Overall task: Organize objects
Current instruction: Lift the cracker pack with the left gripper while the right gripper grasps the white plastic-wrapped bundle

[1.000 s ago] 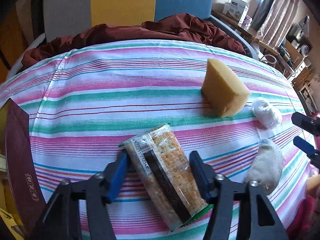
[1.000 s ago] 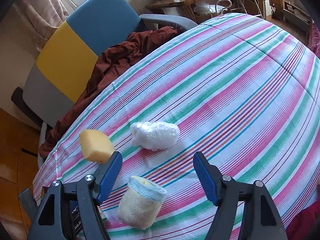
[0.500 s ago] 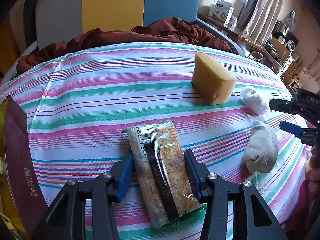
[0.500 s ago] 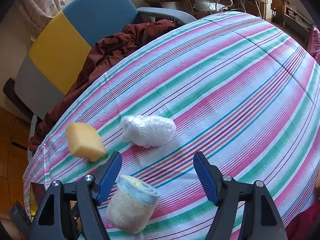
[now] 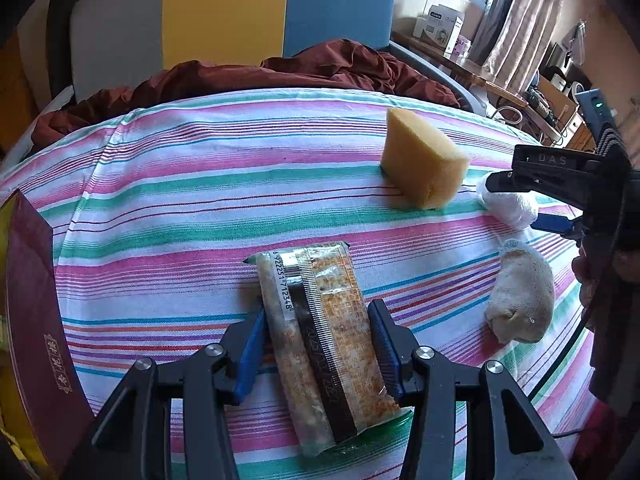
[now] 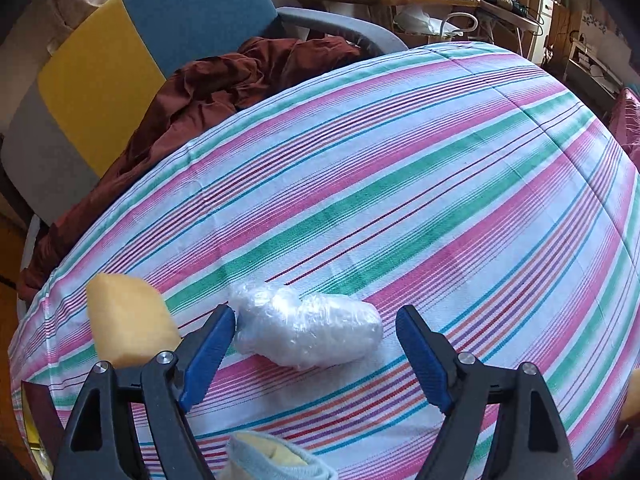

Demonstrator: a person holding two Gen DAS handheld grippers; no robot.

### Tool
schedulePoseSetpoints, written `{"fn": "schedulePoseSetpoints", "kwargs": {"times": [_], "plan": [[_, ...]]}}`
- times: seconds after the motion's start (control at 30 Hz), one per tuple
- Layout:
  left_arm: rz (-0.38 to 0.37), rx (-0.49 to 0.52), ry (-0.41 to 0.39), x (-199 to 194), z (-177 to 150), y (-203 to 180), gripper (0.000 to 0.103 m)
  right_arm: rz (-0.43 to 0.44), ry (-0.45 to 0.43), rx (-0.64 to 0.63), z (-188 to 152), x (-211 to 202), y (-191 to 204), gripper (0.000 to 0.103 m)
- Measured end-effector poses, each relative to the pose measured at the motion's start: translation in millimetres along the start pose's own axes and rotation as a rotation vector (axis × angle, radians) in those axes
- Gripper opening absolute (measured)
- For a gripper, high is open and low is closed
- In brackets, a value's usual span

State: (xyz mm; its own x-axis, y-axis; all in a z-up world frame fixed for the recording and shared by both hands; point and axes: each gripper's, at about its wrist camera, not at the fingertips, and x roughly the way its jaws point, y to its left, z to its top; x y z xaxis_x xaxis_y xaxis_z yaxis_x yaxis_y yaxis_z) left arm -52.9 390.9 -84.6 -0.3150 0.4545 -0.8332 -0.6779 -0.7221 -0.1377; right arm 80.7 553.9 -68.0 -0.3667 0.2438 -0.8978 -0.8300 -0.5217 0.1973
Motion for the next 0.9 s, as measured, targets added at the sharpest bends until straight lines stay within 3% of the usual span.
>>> {"fn": "schedulePoseSetpoints", "kwargs": {"times": [0.03,0.1,0.37,0.9], "plan": [[0.003,0.001,-0.005,0,-1,-1,0.050,0.006,0.017,-0.024,-1,3,1,0.060],[0.008,0.004,-0.015,0,-2,-2,0.050,-0.025,-0.002,-0.058,-2,1,5,0.057],[0.069,0.082,-0.069,0,-10,-12,0.051,-0.040,0.003,-0.148,-6,4,15,0.055],[0.107,0.115,-0.059,-5,-14,-16,0.048,-0.040,-0.007,-0.181,-2,8,18,0.054]]}}
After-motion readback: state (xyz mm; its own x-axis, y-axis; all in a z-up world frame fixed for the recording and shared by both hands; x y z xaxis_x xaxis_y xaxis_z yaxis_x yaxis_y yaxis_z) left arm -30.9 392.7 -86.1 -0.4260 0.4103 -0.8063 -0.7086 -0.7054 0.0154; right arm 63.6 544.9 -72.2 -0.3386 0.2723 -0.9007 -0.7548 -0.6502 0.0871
